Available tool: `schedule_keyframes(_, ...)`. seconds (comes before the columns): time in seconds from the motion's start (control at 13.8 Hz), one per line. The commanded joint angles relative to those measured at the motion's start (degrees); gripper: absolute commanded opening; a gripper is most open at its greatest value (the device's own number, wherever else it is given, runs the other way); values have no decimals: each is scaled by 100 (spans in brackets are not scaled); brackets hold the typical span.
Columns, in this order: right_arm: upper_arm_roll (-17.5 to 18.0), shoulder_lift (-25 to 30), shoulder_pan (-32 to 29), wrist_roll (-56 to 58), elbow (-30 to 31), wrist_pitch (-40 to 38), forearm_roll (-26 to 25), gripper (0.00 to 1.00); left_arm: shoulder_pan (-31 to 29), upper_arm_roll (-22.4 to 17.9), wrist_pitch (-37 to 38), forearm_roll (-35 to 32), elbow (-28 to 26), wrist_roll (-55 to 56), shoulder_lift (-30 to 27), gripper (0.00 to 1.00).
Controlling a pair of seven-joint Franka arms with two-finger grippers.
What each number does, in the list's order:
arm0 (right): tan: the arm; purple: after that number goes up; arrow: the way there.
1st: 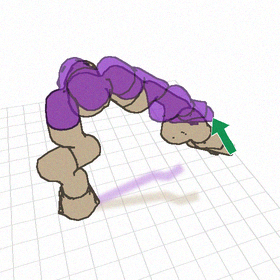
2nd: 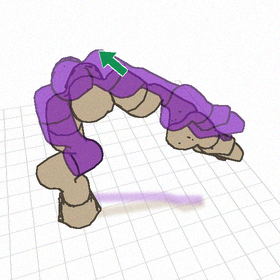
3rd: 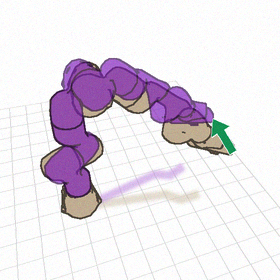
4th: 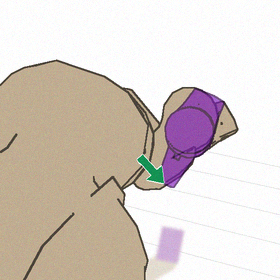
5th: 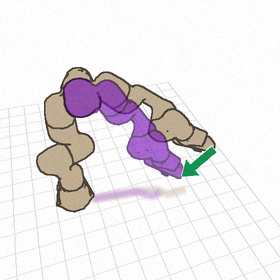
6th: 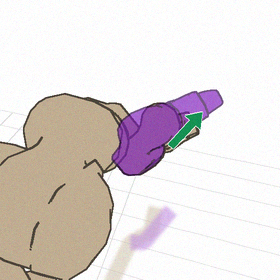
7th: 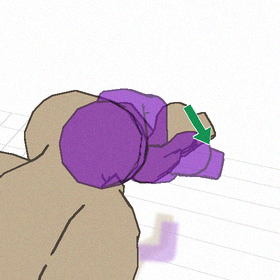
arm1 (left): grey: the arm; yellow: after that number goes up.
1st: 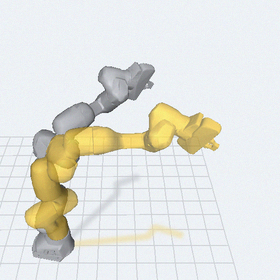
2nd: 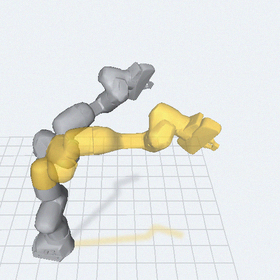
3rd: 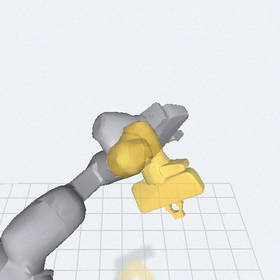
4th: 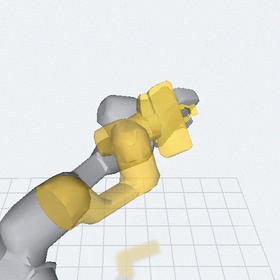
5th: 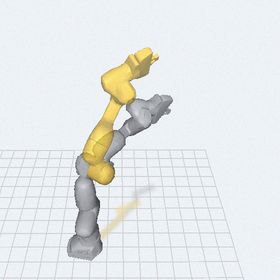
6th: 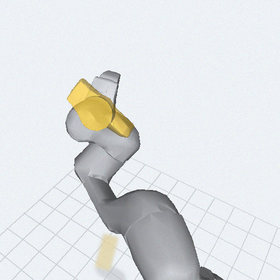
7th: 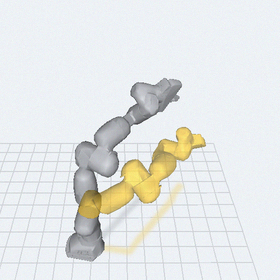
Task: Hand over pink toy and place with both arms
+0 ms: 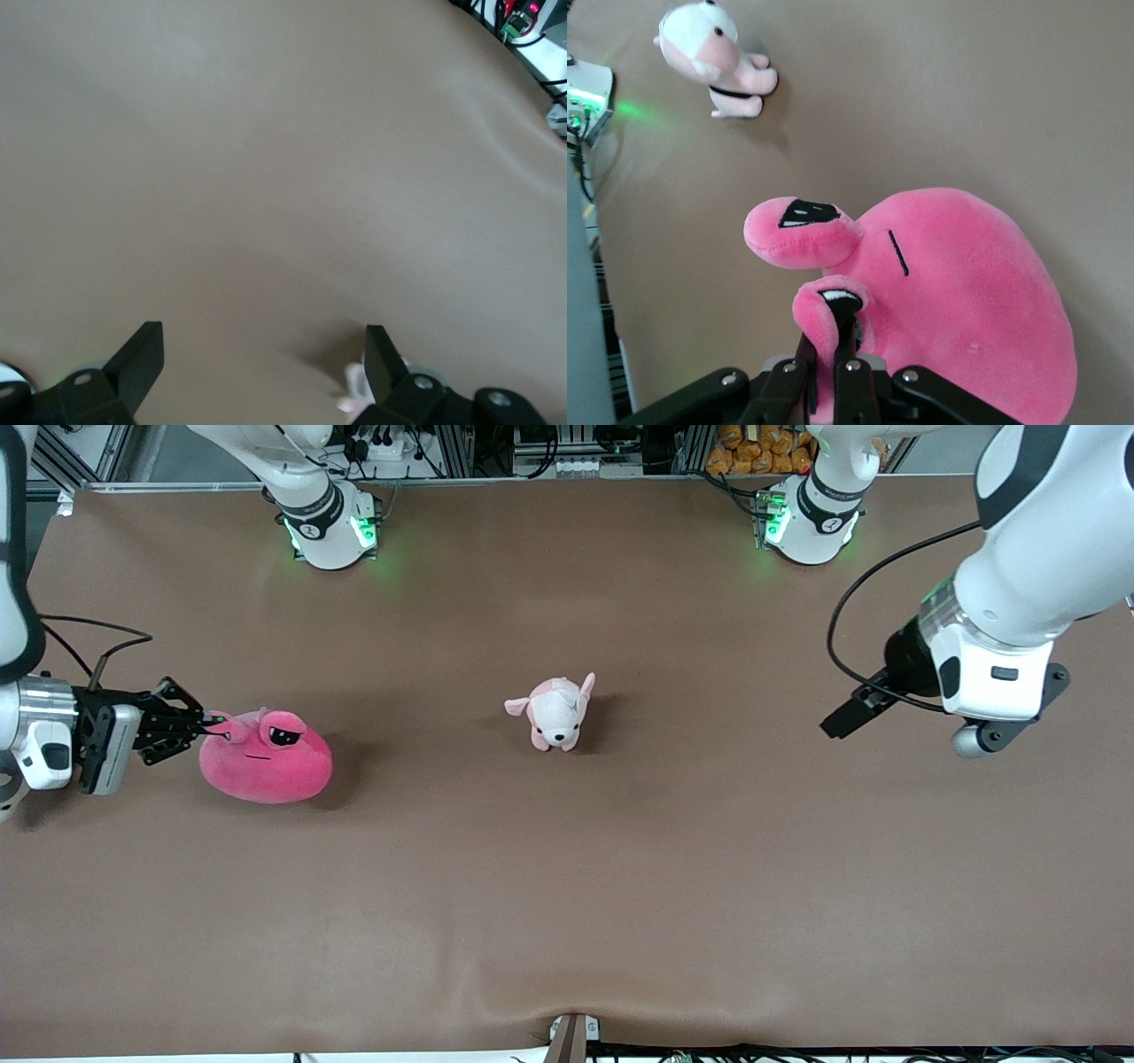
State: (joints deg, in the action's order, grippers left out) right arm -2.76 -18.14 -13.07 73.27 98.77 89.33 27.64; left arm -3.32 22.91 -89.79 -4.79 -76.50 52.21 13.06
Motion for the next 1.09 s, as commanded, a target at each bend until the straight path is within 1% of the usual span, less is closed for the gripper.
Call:
schedule_keyframes(0.0,126,-365,-424,406,-86,-206,40,0,-194,20,242,-478,-49,-981,-321,100)
schedule_keyframes(0.15,126,-567,-547,722,-95,-197,57,0,-379,38,400,-400,-41,-1519,-391,100)
schedule_keyframes(0.22,126,-663,-608,845,-113,-197,57,0,-580,47,471,-347,-41,-1712,-540,100)
schedule_keyframes(0.29,126,-725,-635,933,-130,-162,66,0,-686,38,497,-190,-58,-2062,-593,100)
schedule_keyframes(0.36,126,-761,-635,978,-174,-144,57,0,-635,-154,620,-128,-154,-2605,-837,100)
schedule_keyframes(0.51,126,-892,-679,1144,-270,-135,40,0,-214,-759,656,-101,-592,-3364,-1251,100)
schedule_keyframes(0.58,126,-989,-688,1267,-367,-127,13,23,-178,-936,673,56,-925,-3619,-1531,100)
schedule_keyframes(0.65,126,-1068,-688,1364,-463,-127,-13,74,-47,-1268,639,231,-1285,-3874,-1847,100)
schedule_keyframes(0.73,126,-1095,-697,1426,-499,-118,-13,100,207,-1707,621,338,-1558,-4024,-2077,100)
schedule_keyframes(0.8,118,-1095,-697,1435,-569,-126,-31,100,383,-1955,621,382,-1761,-4043,-2262,100)
schedule_keyframes(0.94,118,-1086,-697,1488,-815,-144,-162,100,525,-2062,621,374,-2104,-4052,-2587,100)
schedule_keyframes(1.02,118,-1069,-697,1479,-955,-170,-241,100,656,-2185,621,348,-2228,-4052,-2693,100)
